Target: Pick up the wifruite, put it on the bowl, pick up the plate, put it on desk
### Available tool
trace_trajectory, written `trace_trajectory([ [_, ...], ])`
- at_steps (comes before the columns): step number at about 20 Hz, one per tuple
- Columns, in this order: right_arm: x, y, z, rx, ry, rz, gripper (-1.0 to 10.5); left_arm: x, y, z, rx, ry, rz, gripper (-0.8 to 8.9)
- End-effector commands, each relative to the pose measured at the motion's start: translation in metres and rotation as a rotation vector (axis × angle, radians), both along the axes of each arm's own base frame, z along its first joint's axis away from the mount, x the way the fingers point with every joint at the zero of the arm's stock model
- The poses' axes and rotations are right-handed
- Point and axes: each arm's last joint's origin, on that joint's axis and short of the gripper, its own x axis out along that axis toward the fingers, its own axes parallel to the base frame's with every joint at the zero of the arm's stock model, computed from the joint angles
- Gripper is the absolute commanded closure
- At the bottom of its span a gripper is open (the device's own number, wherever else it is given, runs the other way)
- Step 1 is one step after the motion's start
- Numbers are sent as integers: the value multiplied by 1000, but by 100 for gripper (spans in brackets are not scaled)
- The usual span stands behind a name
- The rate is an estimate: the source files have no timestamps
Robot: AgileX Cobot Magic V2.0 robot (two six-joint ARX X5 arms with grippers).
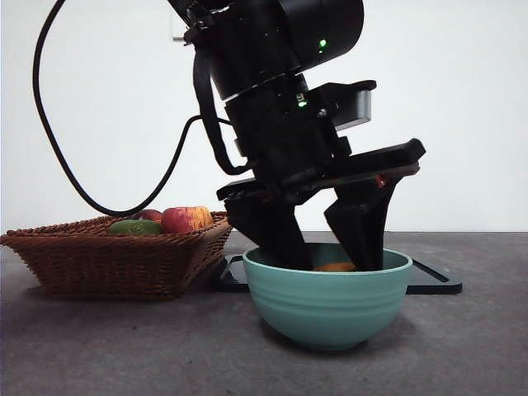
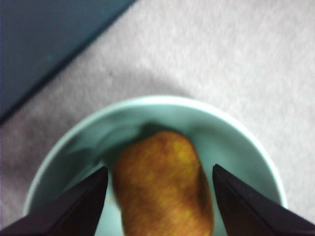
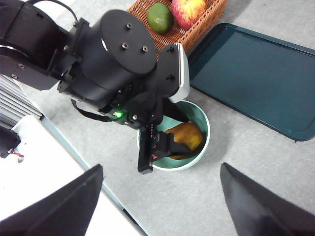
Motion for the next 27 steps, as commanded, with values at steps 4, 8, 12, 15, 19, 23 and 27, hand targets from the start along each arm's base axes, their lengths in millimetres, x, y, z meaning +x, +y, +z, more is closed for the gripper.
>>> trace_trajectory([
  [4, 0, 1, 5, 10, -8, -1, 566, -5, 1, 38, -68, -52, -3, 469],
  [8, 0, 1, 5, 10, -8, 0, 566, -9, 25, 85, -138, -171, 61, 469],
  [12, 0, 1, 5, 9, -9, -1, 566, -12, 66, 129, -204, -233, 136, 470],
  [15, 0, 1, 5, 9, -9, -1, 566, -15, 102, 155, -239, -259, 222, 470],
  [19, 0, 1, 5, 9, -8, -1, 566, -20, 149, 174, -248, -289, 311, 470],
  [23, 1, 0, 5, 4, -9, -6, 566, -34, 183, 165, -278, -243, 337, 470],
  [27, 1, 0, 5, 3, -9, -7, 566, -58, 202, 132, -330, -124, 269, 470],
])
